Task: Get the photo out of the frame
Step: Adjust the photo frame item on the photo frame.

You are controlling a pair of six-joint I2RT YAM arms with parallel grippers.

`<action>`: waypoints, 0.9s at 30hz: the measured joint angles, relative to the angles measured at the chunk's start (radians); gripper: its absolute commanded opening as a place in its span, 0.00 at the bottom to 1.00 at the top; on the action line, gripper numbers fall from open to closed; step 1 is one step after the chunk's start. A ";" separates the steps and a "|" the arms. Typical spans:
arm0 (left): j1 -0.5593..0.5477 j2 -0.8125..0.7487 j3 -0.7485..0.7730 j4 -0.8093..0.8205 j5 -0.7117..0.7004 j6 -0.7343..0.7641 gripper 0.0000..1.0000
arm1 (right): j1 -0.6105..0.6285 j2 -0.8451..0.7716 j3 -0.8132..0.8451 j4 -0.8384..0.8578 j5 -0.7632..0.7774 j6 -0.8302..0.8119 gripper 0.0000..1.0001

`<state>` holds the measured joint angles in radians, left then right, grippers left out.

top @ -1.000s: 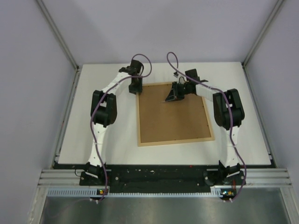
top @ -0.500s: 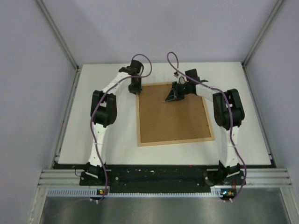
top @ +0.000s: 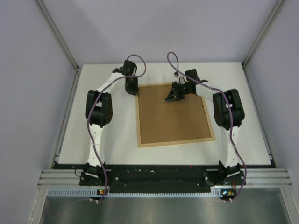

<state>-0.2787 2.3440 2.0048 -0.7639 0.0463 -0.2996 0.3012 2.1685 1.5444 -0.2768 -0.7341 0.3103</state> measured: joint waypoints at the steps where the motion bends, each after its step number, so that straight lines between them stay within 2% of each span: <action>1: 0.015 -0.006 -0.014 0.009 0.043 -0.006 0.00 | 0.000 0.000 0.000 0.000 0.000 0.000 0.00; 8: 0.108 -0.017 -0.093 0.087 0.325 -0.050 0.00 | 0.000 0.000 0.000 0.000 0.000 0.001 0.00; 9: 0.115 -0.017 -0.094 0.085 0.343 -0.050 0.07 | 0.000 0.000 0.000 0.000 0.000 0.001 0.00; 10: 0.117 -0.016 -0.094 0.079 0.349 -0.050 0.22 | 0.000 0.000 0.000 0.000 -0.001 0.001 0.00; 12: 0.116 -0.016 -0.090 0.069 0.340 -0.049 0.37 | 0.000 0.000 0.000 0.000 -0.001 0.001 0.00; 17: 0.087 -0.016 -0.069 0.024 0.280 -0.036 0.57 | 0.000 0.000 0.000 0.000 -0.001 0.001 0.00; 23: 0.027 -0.016 -0.034 -0.019 0.166 -0.014 0.56 | 0.000 0.000 0.000 0.000 -0.001 0.001 0.00; 27: -0.006 -0.016 -0.022 -0.036 0.063 0.005 0.50 | 0.000 0.000 0.000 0.000 -0.001 0.000 0.00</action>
<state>-0.2852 2.3276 1.9827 -0.8001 0.1089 -0.2947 0.3012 2.1689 1.5444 -0.2768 -0.7353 0.3107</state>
